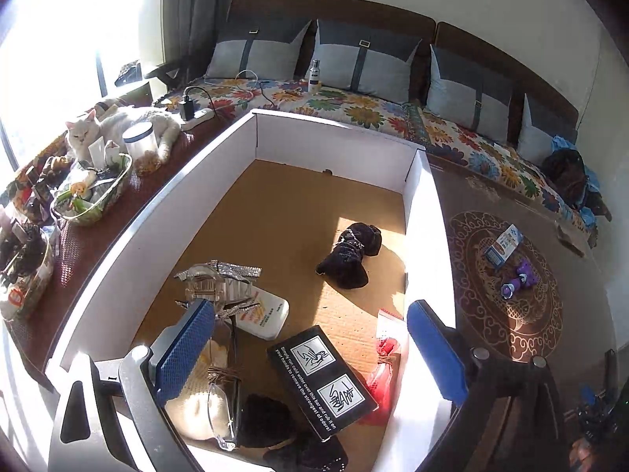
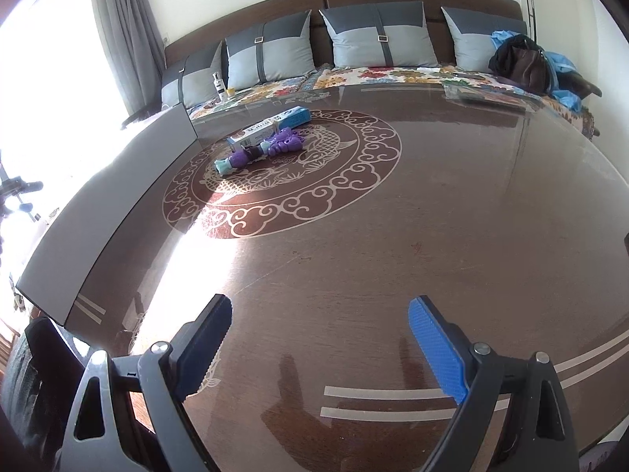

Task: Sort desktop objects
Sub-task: 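Bring both open tools back over the table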

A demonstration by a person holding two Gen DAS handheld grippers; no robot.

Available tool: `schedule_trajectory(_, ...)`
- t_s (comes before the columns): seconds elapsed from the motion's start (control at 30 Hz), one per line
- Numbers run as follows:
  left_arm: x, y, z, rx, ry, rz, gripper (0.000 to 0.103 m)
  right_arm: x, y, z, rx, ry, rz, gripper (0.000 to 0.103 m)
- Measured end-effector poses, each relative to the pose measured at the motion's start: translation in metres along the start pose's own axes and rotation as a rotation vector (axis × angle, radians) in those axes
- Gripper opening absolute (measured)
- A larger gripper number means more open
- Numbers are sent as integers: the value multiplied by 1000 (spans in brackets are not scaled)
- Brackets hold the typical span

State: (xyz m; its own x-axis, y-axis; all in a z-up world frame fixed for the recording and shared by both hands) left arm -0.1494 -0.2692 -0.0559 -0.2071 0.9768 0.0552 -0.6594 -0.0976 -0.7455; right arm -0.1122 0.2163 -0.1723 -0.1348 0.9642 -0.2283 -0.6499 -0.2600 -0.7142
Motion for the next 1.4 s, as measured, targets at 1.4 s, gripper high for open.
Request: schedule_trajectory(1.4,264,147,-85,-114,360,-163,103,-3,31,-24,-52,-148,-128,101)
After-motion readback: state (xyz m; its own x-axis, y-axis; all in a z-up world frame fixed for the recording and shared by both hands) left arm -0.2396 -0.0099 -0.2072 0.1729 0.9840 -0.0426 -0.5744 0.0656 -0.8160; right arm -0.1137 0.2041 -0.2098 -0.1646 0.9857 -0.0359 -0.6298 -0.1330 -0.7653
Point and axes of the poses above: each gripper's, at about its wrist camera, not at the fingertips, and y roughly the way its jaws point, x to its right, z to its top, the point moved 8 cm from there along y, roughly the way its jaws point, and after that the axes turned 4 degrees about y, right-handed, at the moved point
